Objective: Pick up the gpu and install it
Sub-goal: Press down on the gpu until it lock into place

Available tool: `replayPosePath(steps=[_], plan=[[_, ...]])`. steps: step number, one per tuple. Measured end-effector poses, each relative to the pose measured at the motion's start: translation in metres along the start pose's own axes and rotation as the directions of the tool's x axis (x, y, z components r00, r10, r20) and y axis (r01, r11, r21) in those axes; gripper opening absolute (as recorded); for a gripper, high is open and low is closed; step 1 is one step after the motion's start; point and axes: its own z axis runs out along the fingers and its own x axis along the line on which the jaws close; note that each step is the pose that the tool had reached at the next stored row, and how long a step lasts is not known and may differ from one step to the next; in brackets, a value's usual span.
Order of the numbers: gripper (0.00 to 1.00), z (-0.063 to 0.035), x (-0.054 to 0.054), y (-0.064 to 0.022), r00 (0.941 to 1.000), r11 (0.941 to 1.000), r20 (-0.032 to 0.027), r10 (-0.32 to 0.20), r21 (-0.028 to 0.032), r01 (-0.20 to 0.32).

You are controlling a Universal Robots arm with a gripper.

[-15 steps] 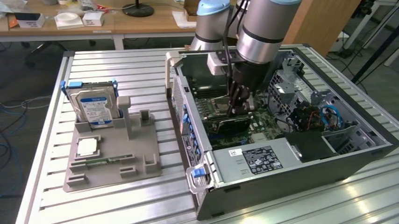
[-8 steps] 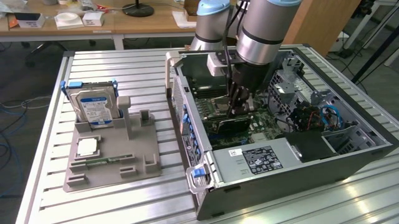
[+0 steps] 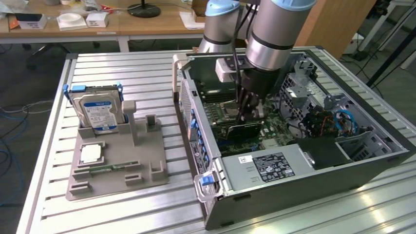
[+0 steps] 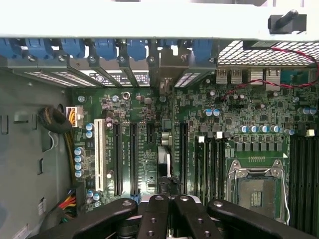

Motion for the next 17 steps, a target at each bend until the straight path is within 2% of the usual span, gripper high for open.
replayPosePath(steps=[5,17], plan=[[0.11,0.0049,0.0001,-0.0001,1.0,1.0,-0.0002,0.0,0.0001,0.0],[0.11,0.0088,0.0002,-0.0002,1.0,1.0,-0.0009,0.0,0.0,0.0]])
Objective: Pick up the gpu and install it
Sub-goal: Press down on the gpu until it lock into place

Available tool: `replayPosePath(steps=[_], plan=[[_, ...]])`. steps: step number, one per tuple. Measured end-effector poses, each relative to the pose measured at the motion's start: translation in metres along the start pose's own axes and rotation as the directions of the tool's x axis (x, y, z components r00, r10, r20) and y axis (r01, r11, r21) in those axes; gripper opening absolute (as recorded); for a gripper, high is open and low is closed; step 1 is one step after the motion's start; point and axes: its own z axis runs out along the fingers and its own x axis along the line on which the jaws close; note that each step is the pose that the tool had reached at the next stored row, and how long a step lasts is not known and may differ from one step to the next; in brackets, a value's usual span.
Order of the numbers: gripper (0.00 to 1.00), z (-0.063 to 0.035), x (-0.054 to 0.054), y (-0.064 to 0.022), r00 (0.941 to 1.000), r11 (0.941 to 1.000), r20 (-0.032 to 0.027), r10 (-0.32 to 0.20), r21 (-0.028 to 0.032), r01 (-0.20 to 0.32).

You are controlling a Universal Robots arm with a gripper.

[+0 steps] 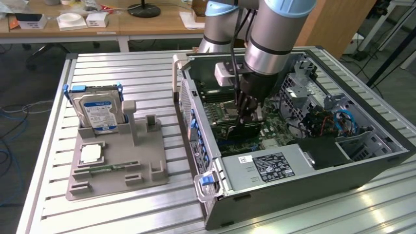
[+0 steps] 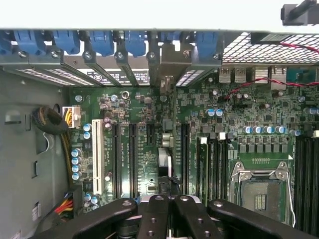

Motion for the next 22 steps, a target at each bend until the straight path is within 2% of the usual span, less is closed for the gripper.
replayPosePath(steps=[22], plan=[[0.11,0.0054,0.0002,-0.0001,1.0,1.0,-0.0002,0.0,-0.0001,0.0]])
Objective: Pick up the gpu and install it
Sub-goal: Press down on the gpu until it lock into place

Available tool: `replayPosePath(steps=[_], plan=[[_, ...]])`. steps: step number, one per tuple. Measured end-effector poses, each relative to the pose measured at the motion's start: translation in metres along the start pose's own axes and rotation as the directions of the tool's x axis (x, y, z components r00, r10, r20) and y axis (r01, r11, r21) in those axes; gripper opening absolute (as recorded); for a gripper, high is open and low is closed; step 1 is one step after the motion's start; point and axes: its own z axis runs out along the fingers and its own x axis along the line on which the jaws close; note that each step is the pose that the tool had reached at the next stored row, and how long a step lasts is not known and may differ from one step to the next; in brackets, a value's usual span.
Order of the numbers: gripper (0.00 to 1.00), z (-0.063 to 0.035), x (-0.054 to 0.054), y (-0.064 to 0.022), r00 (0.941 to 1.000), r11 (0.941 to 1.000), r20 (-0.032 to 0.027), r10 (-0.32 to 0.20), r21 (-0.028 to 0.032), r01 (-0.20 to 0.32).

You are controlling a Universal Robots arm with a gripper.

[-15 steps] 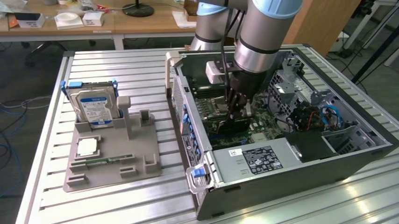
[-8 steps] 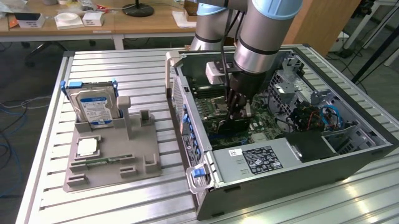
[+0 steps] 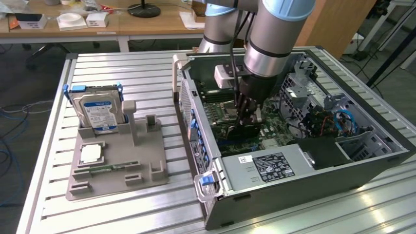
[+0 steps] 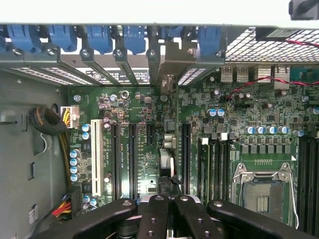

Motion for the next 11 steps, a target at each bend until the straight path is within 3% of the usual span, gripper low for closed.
replayPosePath(steps=[11], plan=[[0.11,0.0005,-0.0002,0.0,1.0,1.0,0.0017,0.0,0.0006,0.0]])
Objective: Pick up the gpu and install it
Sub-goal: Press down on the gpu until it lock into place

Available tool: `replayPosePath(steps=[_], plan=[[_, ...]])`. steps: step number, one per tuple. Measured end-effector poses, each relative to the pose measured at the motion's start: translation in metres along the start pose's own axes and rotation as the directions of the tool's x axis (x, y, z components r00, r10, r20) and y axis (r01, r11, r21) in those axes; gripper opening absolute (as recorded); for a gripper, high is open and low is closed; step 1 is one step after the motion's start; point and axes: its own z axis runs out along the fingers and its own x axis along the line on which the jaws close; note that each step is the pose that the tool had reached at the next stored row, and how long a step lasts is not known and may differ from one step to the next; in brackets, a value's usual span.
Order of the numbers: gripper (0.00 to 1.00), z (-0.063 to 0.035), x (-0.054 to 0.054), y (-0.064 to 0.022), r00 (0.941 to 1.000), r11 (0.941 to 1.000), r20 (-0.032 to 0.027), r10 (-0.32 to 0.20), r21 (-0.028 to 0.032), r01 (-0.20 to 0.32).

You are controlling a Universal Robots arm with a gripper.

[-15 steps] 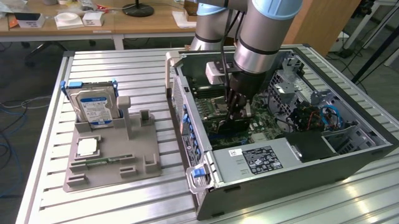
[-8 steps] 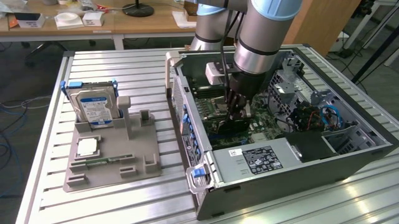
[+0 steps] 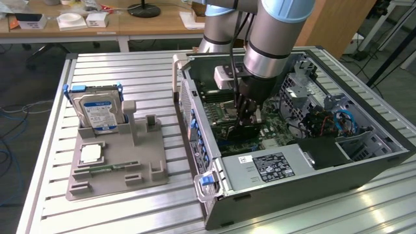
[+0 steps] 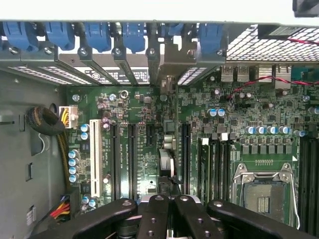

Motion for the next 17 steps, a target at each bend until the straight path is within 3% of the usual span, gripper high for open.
replayPosePath(steps=[12,17], plan=[[0.11,-0.03,-0.001,0.0006,1.0,1.0,-0.0014,0.0,-0.0005,0.0],[0.11,-0.0355,-0.001,0.0007,1.0,1.0,-0.0013,0.0,-0.0005,0.0]])
